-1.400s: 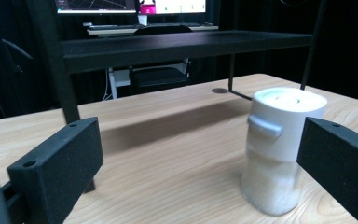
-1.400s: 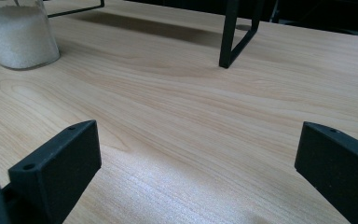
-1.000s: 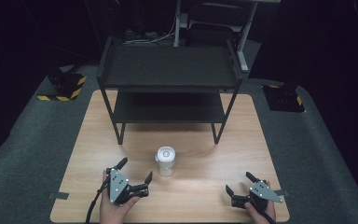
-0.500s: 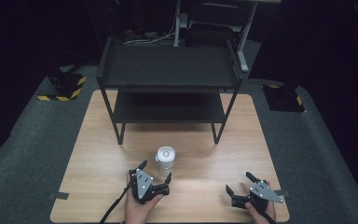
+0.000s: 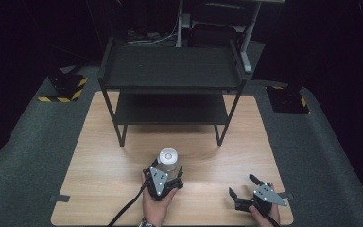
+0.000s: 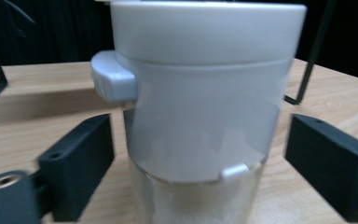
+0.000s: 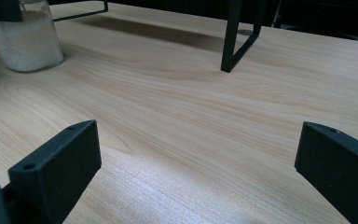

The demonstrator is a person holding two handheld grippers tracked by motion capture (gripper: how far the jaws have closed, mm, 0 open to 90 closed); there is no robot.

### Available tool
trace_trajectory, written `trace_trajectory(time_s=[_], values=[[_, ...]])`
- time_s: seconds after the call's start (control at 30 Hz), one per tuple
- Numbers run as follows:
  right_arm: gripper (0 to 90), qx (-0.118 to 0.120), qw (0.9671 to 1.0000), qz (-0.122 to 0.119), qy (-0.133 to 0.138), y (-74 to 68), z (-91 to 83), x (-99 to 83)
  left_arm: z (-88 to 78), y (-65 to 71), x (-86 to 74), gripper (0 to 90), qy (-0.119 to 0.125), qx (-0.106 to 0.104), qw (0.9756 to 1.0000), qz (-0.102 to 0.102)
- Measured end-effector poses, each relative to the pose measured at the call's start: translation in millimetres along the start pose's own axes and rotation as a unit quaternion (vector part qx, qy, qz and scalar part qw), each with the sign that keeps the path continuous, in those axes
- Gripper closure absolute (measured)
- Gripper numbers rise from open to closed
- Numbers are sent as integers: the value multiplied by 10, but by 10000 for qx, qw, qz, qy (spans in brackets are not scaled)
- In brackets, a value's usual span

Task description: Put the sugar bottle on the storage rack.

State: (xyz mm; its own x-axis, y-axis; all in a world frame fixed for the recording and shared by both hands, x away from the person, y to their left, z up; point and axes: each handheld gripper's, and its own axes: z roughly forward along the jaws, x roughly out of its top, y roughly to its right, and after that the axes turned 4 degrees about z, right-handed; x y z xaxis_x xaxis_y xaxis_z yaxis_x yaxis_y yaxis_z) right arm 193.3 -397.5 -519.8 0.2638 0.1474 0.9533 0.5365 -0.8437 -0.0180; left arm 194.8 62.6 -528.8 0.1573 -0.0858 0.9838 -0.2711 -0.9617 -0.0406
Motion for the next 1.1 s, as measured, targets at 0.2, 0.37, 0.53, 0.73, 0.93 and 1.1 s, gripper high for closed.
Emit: trace_trajectory(time_s=[0.2,0.37,0.53,0.73,0.93,1.1], values=[[1,9,10000,-10,2,1,0,0,29,27,22,261,60,109,9999,40],[1,3,10000,-25,2,-1,1,0,24,16,31,282,68,76,9999,69],[1,2,10000,-34,8,-2,1,-2,16,-41,43,283,57,-26,9999,130],[1,7,10000,-31,8,1,1,-2,-5,-141,57,284,41,-172,9996,225],[1,8,10000,-35,10,0,1,-3,-42,-285,65,285,49,-288,9994,206],[1,1,10000,-42,-1,-4,2,1,-78,-407,112,285,28,-335,9993,164]])
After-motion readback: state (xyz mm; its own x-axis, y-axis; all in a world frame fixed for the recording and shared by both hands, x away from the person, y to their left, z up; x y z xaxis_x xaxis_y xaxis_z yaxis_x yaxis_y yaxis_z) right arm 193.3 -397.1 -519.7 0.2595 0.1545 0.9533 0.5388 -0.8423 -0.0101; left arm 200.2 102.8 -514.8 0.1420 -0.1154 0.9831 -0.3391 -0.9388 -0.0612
